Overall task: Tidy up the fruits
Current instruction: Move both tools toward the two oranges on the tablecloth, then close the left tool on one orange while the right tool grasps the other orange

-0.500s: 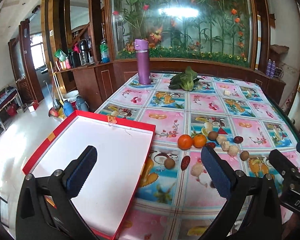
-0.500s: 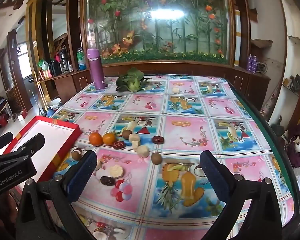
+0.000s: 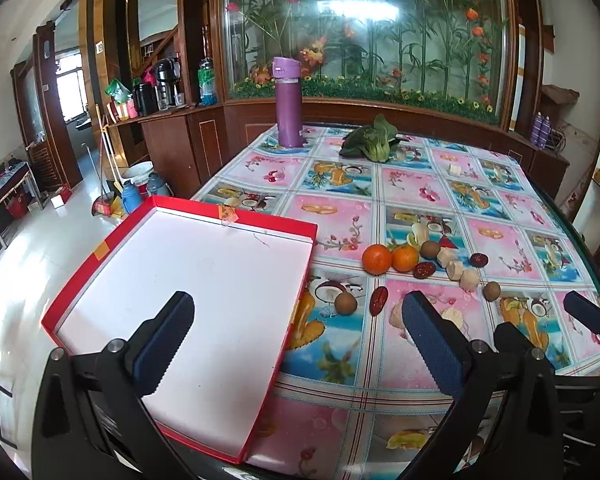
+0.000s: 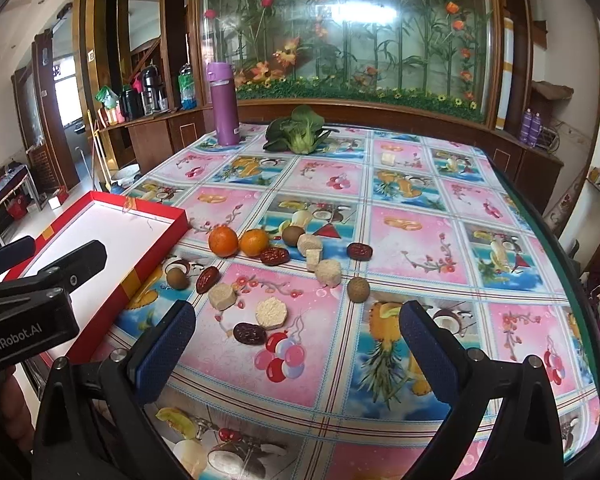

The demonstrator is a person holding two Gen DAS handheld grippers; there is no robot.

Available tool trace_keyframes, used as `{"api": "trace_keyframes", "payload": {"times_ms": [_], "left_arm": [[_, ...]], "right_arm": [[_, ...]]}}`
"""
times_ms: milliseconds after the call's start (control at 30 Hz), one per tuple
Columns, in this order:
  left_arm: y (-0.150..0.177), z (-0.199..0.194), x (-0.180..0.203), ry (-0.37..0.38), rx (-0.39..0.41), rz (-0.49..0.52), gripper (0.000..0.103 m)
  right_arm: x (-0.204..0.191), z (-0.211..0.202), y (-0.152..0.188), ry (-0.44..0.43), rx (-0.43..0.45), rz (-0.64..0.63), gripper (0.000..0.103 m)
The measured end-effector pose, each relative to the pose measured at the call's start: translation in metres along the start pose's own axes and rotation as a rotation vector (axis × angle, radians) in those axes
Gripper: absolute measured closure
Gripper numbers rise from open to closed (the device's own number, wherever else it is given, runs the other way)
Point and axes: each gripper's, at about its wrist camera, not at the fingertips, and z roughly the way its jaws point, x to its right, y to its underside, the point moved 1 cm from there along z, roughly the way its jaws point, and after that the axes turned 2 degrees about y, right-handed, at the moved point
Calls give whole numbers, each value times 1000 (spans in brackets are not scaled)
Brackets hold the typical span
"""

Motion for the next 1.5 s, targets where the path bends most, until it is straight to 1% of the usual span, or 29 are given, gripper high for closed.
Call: {"api": "trace_keyframes", "payload": {"times_ms": [167, 400, 733, 800, 867, 1000, 1067, 1133, 1200, 1233, 1300, 1367, 1433, 1500], "left_arm": [[2, 8, 0, 6, -14, -3, 0], [2, 14, -3, -23, -23, 22, 0], [2, 18, -6, -28, -37, 33, 0], [2, 22, -7, -25, -33, 39, 0], [-1, 26, -7, -24, -37, 49, 0], [-14, 35, -9, -34, -26, 86, 0], [-22, 41, -9, -42, -21, 121, 0], [-30, 50, -8, -32, -24, 154, 0], [-36, 60, -9, -27, -33, 185, 0], [-38, 65, -10, -18, -39, 201, 0], [-42, 73, -12, -1, -58, 228, 0], [-46, 82, -14, 27, -80, 255, 0], [-48, 89, -17, 68, -99, 262, 0], [-50, 95, -19, 112, -117, 265, 0]], "right_arm": [[3, 8, 0, -3, -8, 10, 2], [4, 16, 1, -12, -23, 28, 2], [2, 19, -1, -23, -26, 30, 2], [1, 22, -4, -34, -27, 28, 2], [-1, 28, -11, -45, -30, 20, 7], [-2, 44, -28, -93, -36, 38, 9], [-3, 56, -36, -125, -46, 50, 16], [-5, 71, -43, -169, -69, 53, 20], [-9, 86, -48, -200, -102, 50, 27], [-10, 96, -50, -219, -123, 51, 33], [-14, 113, -53, -252, -162, 47, 39], [-18, 127, -55, -262, -187, 30, 47], [-21, 137, -56, -279, -211, 17, 48], [-21, 142, -55, -283, -228, 10, 52]]}}
